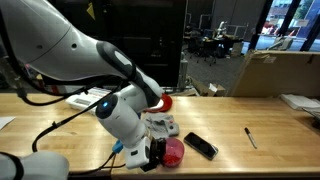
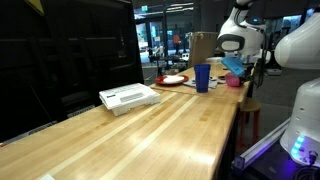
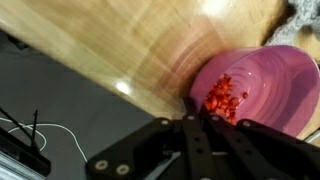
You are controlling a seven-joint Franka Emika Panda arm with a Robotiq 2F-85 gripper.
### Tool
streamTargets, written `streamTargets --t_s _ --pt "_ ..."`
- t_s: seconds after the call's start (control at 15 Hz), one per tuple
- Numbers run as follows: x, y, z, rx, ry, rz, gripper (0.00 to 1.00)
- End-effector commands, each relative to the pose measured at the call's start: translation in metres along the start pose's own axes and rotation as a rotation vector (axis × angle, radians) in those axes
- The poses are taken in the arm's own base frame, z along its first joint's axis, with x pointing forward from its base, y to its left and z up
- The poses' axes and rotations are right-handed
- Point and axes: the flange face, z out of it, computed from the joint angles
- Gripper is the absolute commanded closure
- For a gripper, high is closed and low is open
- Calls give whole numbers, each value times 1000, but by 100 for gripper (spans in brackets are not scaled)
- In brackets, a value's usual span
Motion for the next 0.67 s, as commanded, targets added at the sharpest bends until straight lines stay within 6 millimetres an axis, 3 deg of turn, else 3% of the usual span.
streamTargets --t_s 0.0,0.27,0.6 --pt "21 3 -5 9 51 -54 99" --pt "35 1 -6 8 66 -126 99" --pt "30 -20 -15 52 32 -228 99"
